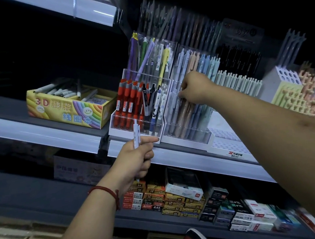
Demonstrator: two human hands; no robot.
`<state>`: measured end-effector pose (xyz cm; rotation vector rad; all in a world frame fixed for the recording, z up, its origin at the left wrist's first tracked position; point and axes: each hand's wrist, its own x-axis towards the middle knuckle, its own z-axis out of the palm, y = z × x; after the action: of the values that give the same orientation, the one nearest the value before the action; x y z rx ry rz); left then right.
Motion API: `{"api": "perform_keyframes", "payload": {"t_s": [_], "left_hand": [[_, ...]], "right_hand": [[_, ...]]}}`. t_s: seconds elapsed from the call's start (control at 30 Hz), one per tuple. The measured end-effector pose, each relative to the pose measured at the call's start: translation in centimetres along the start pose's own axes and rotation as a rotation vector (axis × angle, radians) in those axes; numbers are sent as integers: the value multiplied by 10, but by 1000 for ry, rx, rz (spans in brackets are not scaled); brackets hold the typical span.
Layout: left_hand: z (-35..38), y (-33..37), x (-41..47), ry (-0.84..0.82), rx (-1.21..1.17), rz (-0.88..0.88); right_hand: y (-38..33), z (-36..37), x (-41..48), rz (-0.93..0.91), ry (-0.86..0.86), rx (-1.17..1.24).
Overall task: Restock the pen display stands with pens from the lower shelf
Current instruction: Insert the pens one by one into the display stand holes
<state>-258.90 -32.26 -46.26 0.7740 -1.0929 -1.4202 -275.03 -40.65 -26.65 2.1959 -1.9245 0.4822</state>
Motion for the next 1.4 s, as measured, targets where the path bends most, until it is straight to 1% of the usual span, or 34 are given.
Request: {"api": "perform_keyframes", "payload": {"t_s": [0.07, 0.2, 0.3, 0.4, 0.53, 0.57, 0.67, 0.7, 0.73, 0.8, 0.83, 0.87, 0.9, 0.97, 1.07, 1.1, 1.17, 1.23, 1.27, 1.33, 1.4], "left_hand": [[0, 1, -1, 1, 2, 2], [2, 3, -3, -2, 12, 3], [4, 7, -6, -8, 22, 8], [4, 10, -9, -10, 29, 16], [4, 12, -12, -7, 51, 20], [4, 12, -12, -6, 66, 22], [2, 9, -13, 6, 108, 20], [2, 7, -12, 12, 110, 14], [2, 6, -11, 16, 102, 8], [3, 5, -10, 12, 72, 9], [5, 5, -9, 6, 71, 17], [7, 4, -8, 1, 85, 24], [9, 4, -8, -1, 103, 34], [11, 3, -7, -3, 121, 49], [7, 2, -6, -10, 134, 91], [5, 1, -5, -4, 152, 95], [-2, -4, -3, 22, 181, 83], [-8, -8, -1, 57, 183, 72], [-10, -9, 0, 69, 178, 65], [-12, -11, 1, 79, 166, 59], [-12, -11, 2, 75, 168, 53]], "right_hand": [[-2, 0, 2, 20, 0, -4], [-1, -4, 3, 57, -25, 65], [2, -3, -3, 10, -60, 83], [1, 0, -7, -41, -13, -20], [-1, 8, -9, -62, 56, -180], [-4, 9, -14, -76, 73, -187], [-17, 9, -41, -206, 203, -57], [-24, 8, -53, -249, 190, 39], [-31, 7, -64, -252, 95, 177], [-43, 8, -87, -189, -263, 477], [-47, 11, -95, -173, -402, 575], [-50, 15, -101, -184, -464, 616], [-52, 21, -105, -205, -473, 631], [-54, 30, -108, -220, -420, 645], [-50, 31, -106, -153, -283, 750], [-46, 27, -105, -116, -205, 801], [-34, 16, -100, -49, 15, 849], [-21, 5, -93, -16, 238, 832], [-13, 2, -88, -11, 318, 812], [-2, -1, -80, -9, 397, 742], [3, 4, -71, -6, 399, 660]]}}
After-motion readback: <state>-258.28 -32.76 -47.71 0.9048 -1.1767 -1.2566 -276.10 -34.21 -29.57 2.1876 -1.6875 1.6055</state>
